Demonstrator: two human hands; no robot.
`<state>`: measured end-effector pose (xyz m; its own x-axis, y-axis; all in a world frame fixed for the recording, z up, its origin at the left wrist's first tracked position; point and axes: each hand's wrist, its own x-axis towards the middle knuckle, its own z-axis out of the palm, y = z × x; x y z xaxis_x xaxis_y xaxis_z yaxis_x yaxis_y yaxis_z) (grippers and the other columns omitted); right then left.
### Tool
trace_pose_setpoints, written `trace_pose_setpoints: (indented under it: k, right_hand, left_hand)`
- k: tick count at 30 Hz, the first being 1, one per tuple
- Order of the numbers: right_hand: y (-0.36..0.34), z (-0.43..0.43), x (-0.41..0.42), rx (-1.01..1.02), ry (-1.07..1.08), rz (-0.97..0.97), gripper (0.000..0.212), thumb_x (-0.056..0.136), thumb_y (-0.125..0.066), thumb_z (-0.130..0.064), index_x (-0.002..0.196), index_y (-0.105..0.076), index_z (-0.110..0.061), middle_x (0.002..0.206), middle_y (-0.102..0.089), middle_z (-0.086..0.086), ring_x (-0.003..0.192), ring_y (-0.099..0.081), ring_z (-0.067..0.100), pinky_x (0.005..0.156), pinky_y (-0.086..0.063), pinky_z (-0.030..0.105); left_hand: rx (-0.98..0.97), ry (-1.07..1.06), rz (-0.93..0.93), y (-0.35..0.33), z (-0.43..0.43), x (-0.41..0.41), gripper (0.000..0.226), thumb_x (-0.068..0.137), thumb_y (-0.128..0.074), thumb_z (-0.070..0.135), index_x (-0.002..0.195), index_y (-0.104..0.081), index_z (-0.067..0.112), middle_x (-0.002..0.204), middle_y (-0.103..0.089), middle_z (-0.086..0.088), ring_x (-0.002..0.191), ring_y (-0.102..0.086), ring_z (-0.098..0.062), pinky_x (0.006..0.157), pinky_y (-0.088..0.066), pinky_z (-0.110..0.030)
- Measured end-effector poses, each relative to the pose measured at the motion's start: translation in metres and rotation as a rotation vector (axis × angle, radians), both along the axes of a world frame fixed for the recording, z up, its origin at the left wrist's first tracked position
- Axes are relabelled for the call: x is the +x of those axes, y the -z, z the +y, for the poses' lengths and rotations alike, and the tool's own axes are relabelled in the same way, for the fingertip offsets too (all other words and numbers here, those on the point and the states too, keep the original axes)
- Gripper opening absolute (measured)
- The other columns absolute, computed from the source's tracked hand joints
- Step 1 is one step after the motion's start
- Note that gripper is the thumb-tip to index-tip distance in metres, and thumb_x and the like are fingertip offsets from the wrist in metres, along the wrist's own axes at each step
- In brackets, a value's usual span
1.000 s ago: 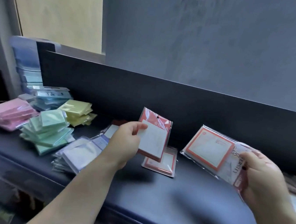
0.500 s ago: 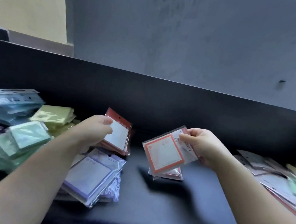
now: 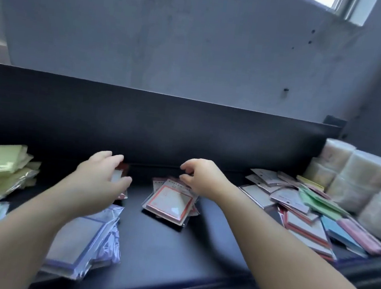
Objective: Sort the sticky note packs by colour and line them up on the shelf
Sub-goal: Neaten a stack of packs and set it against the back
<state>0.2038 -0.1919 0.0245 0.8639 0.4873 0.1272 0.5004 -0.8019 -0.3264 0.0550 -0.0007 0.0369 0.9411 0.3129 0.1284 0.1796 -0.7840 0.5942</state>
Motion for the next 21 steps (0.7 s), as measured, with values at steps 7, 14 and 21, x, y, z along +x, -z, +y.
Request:
trace_pose_setpoints:
  k: [7,14,21]
  right_hand:
    - [-0.004,-0.081,-0.012,0.076,0.079,0.011,0.032,0.090,-0.058,-0.032,0.121,-0.062,-0.024,0.114,-0.064,-0.005,0.101,-0.059,0.013,0.088,-0.047,0.027]
    - [-0.008,-0.195,0.001,0.088,0.149,-0.012,0.032,0.089,-0.057,-0.033,0.119,-0.064,-0.022,0.114,-0.066,-0.004,0.105,-0.059,0.012,0.086,-0.045,0.024]
    - [-0.013,-0.301,0.036,0.024,0.232,-0.086,0.035,0.091,-0.055,-0.028,0.124,-0.060,-0.021,0.128,-0.061,-0.003,0.117,-0.055,0.013,0.099,-0.042,0.026]
  left_hand:
    - [0.144,0.297,0.017,-0.010,-0.082,0.015,0.052,0.092,-0.051,0.039,0.141,-0.039,0.029,0.143,-0.044,0.012,0.129,-0.042,-0.006,0.103,-0.032,-0.022]
    - [0.202,0.407,0.078,-0.008,-0.187,0.061,0.051,0.092,-0.049,0.047,0.140,-0.039,0.034,0.138,-0.048,0.015,0.122,-0.050,-0.006,0.102,-0.040,-0.025]
    - [0.297,0.402,0.175,0.005,-0.275,0.129,0.049,0.094,-0.048,0.040,0.141,-0.039,0.028,0.139,-0.049,0.007,0.121,-0.051,-0.014,0.099,-0.041,-0.026]
